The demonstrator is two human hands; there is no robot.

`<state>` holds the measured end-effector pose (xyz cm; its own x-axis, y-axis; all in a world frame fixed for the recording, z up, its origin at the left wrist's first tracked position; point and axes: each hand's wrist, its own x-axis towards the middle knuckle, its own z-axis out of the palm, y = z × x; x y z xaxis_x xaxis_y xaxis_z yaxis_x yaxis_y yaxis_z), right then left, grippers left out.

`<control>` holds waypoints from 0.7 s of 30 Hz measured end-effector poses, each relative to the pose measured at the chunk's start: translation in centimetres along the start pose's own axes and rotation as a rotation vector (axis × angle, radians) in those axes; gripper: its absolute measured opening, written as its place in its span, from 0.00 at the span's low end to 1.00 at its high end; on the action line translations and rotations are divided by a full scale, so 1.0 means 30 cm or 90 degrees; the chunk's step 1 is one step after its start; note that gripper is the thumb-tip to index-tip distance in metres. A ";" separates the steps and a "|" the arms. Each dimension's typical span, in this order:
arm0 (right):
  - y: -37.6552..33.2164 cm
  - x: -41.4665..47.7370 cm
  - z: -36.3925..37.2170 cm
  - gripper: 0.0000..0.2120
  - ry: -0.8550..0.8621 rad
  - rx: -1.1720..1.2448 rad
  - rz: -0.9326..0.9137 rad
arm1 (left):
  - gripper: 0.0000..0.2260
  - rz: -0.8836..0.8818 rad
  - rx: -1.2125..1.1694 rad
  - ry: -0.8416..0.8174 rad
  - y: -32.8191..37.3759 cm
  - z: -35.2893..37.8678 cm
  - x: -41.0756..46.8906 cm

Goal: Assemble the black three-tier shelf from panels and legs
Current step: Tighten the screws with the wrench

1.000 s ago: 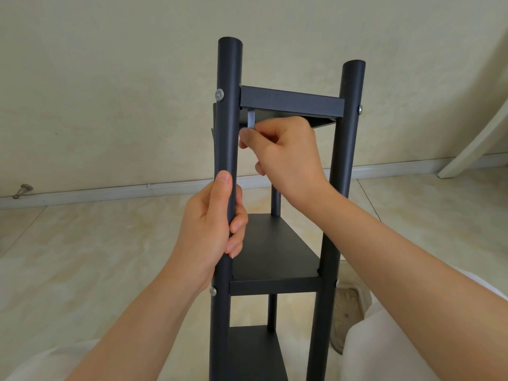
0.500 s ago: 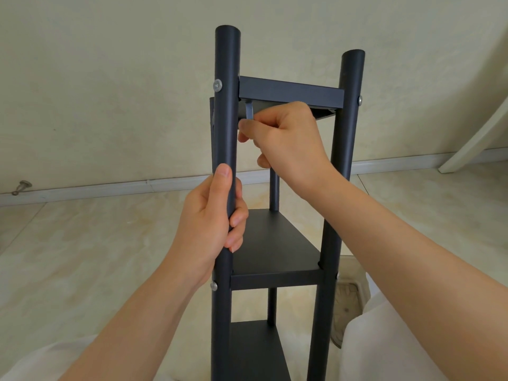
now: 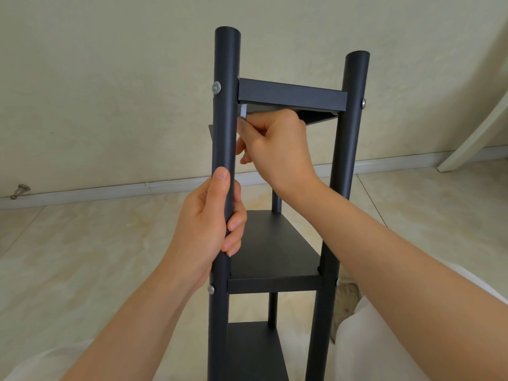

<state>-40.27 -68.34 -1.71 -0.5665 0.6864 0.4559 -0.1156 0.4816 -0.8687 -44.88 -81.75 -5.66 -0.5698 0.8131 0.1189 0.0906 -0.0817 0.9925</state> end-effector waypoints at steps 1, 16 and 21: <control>0.004 0.001 0.006 0.19 0.009 0.001 -0.007 | 0.24 0.000 -0.001 -0.002 0.000 -0.001 0.000; 0.024 -0.001 0.052 0.23 0.065 0.017 -0.045 | 0.24 0.007 0.006 -0.007 -0.005 -0.005 -0.001; 0.002 -0.007 0.029 0.14 -0.026 0.041 0.057 | 0.25 0.009 0.008 -0.002 -0.002 -0.012 -0.002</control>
<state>-40.86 -68.92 -2.01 -0.6095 0.7020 0.3684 -0.1144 0.3819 -0.9171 -45.14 -81.99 -5.73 -0.5656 0.8140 0.1322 0.1085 -0.0854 0.9904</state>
